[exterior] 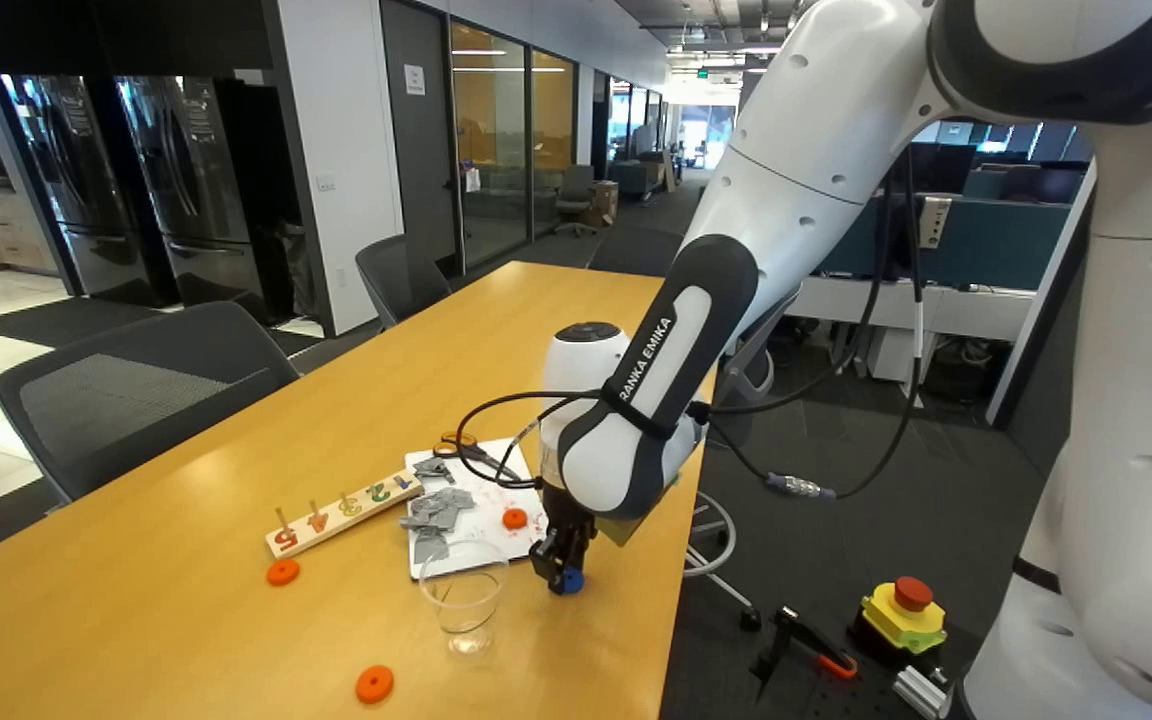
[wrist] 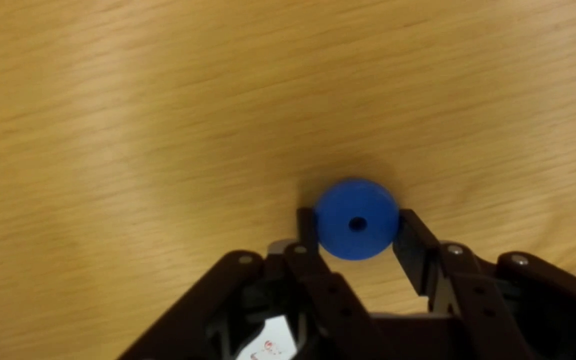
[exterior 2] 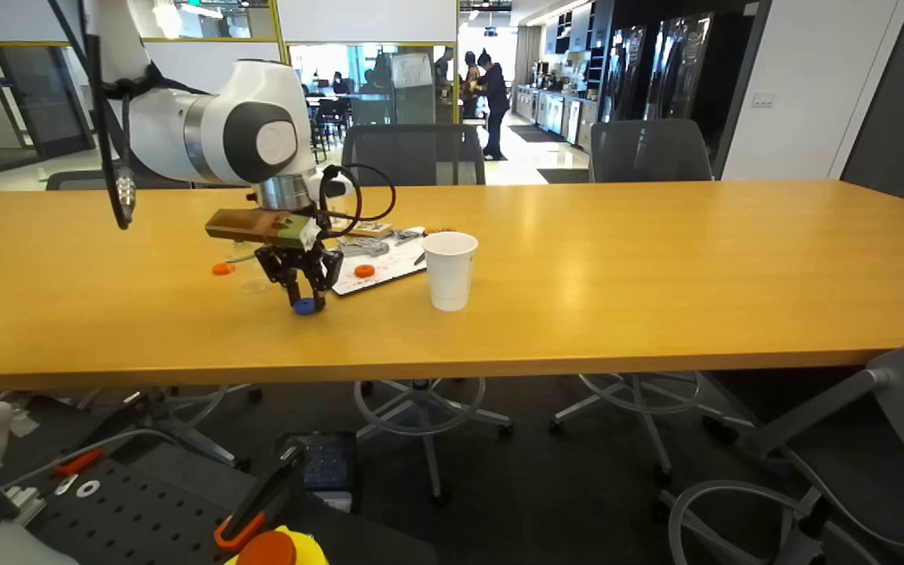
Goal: Put the blue ring in the blue cup and orange ring in the white cup
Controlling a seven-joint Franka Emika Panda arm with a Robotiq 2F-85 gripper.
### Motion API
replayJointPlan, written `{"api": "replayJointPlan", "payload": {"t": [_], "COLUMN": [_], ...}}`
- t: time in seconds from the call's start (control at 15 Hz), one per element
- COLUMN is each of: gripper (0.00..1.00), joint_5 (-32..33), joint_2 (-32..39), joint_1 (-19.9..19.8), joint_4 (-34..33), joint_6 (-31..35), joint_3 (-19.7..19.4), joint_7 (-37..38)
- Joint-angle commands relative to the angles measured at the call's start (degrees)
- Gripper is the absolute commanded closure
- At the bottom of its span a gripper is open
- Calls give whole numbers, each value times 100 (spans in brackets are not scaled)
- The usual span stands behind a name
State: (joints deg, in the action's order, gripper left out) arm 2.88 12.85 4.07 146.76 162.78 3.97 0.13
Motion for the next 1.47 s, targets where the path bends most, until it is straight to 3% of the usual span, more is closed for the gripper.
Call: {"api": "replayJointPlan", "payload": {"t": [0.0,0.27,0.53,1.0,1.4], "gripper": [82,82,82,82,82], "joint_5": [566,1287,1491,948,-194], "joint_2": [-294,-596,-723,-665,-622], "joint_1": [312,518,532,623,582], "joint_4": [-260,-725,-1105,-1301,-1352], "joint_6": [-376,-825,-1114,-1225,-1677], "joint_3": [-321,-488,-242,315,734], "joint_7": [485,1174,1381,867,-492]}}
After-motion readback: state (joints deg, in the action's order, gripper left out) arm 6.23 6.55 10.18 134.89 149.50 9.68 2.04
